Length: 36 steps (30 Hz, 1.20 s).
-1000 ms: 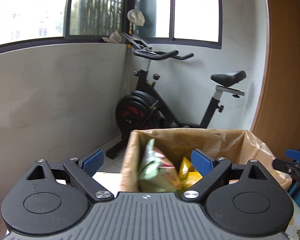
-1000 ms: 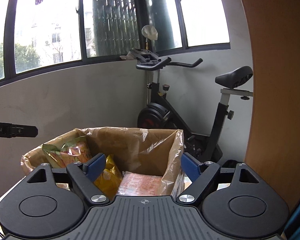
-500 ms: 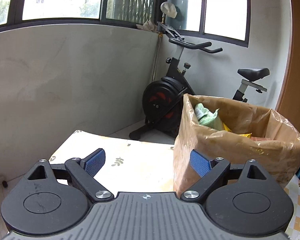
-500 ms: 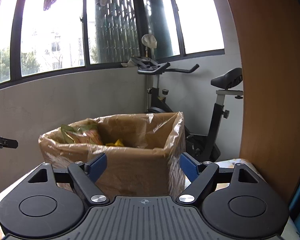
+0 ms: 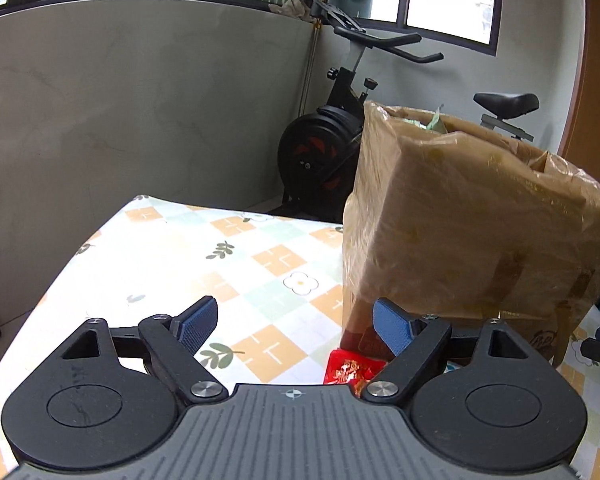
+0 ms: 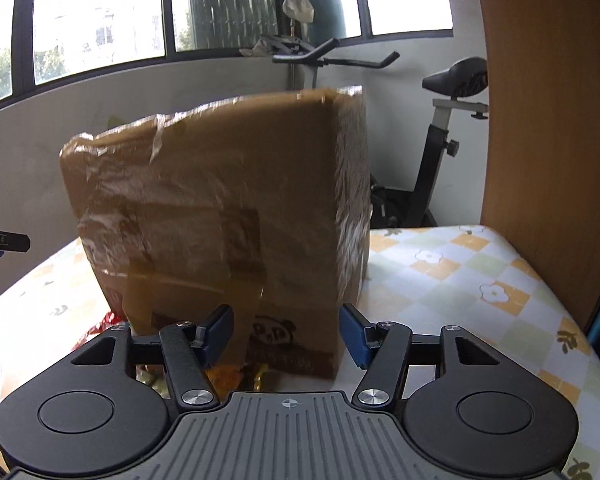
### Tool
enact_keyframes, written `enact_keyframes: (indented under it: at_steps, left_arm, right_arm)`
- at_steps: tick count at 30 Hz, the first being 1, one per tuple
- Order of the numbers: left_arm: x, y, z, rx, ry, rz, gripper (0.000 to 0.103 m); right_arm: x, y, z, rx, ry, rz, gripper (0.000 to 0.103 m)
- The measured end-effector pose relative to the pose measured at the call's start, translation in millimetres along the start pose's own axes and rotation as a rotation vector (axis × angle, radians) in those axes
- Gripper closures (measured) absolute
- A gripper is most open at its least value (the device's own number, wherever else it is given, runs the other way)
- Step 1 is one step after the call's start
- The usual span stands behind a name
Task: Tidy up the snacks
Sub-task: 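Move both tools back down to the remaining snacks by the box, then grasp the cracker packet with the left tool while the right tool grasps the orange-wrapped bar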
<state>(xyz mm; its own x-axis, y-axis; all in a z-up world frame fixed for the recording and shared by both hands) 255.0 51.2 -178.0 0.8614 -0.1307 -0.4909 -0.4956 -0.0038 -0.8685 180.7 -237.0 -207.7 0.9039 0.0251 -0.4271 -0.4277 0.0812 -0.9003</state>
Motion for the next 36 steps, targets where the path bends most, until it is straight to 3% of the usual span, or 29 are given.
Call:
enact_keyframes:
  at_steps: [7, 11, 22, 36]
  left_arm:
    - [15, 24, -2, -0.011, 0.018, 0.054, 0.019]
    - [14, 34, -4, -0.015, 0.028, 0.062, 0.019]
    - [5, 58, -23, 0.024, 0.084, 0.077, 0.019]
    - [-2, 81, -27, 0.013, 0.109, 0.117, 0.019]
  right_arm:
    - [38, 36, 23, -0.102, -0.068, 0.162, 0.06]
    - [56, 35, 39, -0.167, -0.078, 0.185, 0.06]
    - [92, 34, 74, -0.194, -0.127, 0.251, 0.056]
    - [63, 48, 60, 0.019, -0.15, 0.331, 0.055]
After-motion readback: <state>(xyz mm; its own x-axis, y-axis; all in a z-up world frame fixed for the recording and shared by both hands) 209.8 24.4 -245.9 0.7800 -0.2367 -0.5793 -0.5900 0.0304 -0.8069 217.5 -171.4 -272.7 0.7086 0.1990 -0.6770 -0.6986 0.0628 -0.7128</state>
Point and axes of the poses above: each gripper's, at about its wrist camera, not at the fingertips, and x roughly the way its jaws point, z to its left, y to its underside, the point moved 8 cm from there along x, roughly the way its jaws point, and after that the axes turned 4 degrees about -z, right-handed, at the moved point
